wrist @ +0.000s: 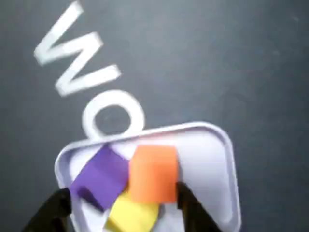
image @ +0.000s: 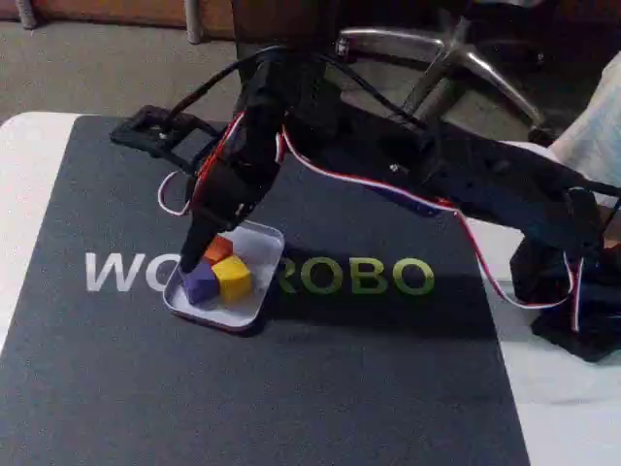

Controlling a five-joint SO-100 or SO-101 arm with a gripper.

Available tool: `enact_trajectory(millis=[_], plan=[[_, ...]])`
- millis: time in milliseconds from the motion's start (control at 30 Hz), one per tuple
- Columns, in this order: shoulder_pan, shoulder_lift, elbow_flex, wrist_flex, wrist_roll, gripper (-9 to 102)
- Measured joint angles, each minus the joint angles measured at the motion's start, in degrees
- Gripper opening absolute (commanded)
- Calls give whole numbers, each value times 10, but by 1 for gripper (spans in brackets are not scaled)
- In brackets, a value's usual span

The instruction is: Move blocks one by one until all three blocks are in the tray.

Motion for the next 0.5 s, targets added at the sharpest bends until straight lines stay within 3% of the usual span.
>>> enact_trajectory(millis=[500], plan=[[-5, 293, 328, -1, -210, 18]])
